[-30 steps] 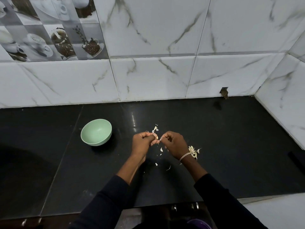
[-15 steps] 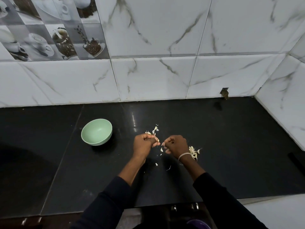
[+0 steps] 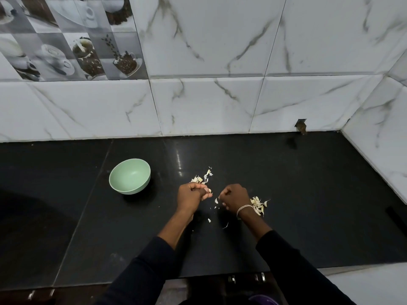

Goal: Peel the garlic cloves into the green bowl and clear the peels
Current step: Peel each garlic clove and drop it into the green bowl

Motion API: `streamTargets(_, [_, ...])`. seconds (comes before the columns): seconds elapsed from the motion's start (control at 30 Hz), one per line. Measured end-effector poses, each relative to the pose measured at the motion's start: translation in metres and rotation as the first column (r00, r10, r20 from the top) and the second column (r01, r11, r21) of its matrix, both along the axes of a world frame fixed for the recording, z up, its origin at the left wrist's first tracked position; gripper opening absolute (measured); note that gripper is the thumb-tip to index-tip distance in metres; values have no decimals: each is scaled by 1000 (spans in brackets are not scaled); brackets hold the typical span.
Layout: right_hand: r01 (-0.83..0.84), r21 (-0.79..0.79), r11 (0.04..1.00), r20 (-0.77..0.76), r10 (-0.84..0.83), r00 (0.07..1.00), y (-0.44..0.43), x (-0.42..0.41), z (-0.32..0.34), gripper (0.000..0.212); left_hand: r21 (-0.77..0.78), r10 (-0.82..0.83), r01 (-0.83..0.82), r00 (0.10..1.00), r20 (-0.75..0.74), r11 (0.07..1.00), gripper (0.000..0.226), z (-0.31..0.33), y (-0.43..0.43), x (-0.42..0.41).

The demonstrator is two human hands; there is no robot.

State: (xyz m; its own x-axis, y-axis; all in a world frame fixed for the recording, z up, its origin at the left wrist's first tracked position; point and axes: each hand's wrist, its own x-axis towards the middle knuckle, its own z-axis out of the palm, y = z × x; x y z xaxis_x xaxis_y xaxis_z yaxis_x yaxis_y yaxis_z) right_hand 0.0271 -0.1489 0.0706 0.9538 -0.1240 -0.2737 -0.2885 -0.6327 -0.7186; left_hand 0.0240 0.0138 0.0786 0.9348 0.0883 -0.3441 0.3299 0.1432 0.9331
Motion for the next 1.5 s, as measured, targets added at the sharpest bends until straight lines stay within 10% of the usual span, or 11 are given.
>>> streamTargets(0.2, [-32,-60,998,140,40,989,8,1,0,19,-21,30,-30,1000,-5,999,7,-3,4,-1])
streamTargets(0.63, [-137,417,898,125,93,988,56,19,3,12,-55,130,-130,991,6,990,11,-7,43,0])
streamTargets(1.23, [-380,217,899,221,334,916,216,106,28,11,-276,368,-384,923,-111,881,23,-17,133,1])
streamTargets(1.5, [-543,-117,831,151,556,818,276,132,1,17,-283,372,-405,914,-163,870,24,-30,152,-13])
